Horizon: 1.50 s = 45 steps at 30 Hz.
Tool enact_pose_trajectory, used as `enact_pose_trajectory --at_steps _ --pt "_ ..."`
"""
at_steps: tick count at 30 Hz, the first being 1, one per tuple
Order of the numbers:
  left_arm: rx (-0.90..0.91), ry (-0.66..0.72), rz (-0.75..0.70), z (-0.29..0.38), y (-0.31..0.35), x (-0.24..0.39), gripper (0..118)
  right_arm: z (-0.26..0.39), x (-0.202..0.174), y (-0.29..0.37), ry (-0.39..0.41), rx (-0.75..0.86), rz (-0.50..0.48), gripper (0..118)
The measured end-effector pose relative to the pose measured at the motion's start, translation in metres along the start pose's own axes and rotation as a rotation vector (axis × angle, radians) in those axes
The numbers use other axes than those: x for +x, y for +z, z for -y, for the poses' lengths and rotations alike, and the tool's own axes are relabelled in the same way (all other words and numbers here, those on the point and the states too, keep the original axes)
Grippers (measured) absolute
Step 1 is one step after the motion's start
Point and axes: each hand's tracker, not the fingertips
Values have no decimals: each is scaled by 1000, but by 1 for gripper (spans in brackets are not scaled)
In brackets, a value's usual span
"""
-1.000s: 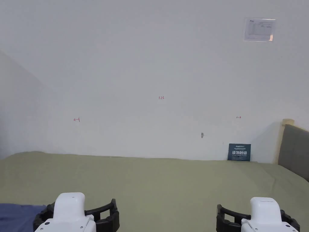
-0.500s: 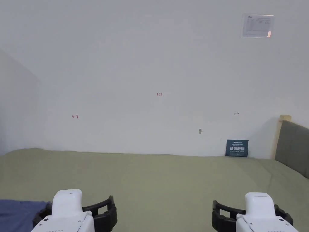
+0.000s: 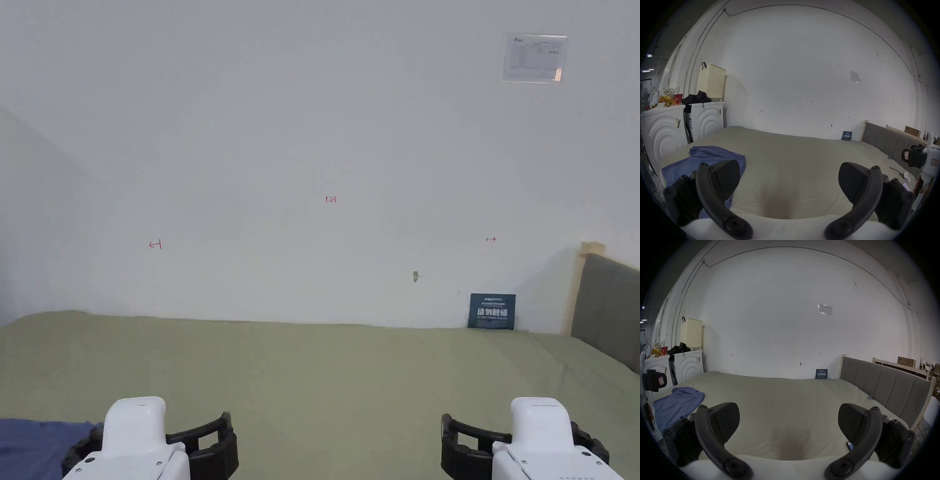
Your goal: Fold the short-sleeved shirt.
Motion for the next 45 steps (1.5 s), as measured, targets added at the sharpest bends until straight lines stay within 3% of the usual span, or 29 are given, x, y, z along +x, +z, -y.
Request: enact_pose_trajectory --at_steps 45 --pt "1 -15 21 -7 -1 7 118 -3 -4 2 20 -1 0 118"
